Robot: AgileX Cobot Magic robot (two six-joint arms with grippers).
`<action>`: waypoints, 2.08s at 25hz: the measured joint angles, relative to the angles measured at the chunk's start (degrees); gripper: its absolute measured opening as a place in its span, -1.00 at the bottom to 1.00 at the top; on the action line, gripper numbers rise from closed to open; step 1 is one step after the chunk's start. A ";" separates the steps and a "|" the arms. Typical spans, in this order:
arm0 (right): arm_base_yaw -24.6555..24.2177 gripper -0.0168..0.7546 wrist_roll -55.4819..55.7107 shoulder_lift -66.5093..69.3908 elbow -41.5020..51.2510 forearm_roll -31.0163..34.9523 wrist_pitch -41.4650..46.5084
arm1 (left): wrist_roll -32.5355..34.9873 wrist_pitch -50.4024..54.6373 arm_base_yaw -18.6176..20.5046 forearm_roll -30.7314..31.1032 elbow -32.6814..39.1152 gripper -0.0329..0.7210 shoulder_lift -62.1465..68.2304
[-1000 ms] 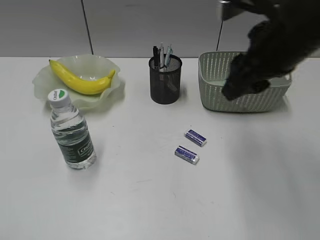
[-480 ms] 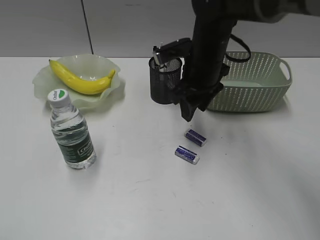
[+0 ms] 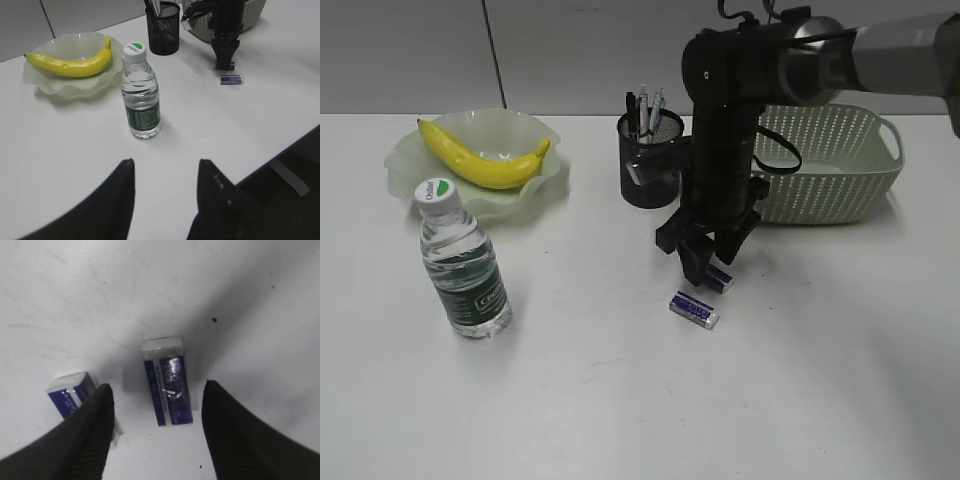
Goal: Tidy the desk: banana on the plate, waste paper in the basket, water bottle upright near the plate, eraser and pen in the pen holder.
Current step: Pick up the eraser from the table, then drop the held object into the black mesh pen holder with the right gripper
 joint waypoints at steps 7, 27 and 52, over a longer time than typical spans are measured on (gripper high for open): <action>0.00 0.09 -0.17 2.34 -0.05 -1.19 -0.57 | 0.00 0.00 0.00 0.00 0.00 -0.09 0.00; -0.06 -0.45 -0.46 -6.06 -14.98 7.37 -11.14 | -0.05 0.00 0.00 0.21 0.00 -0.09 0.00; -2.23 0.23 12.66 0.85 -20.12 -0.92 -16.60 | -0.05 0.00 0.00 0.21 0.00 -0.09 0.00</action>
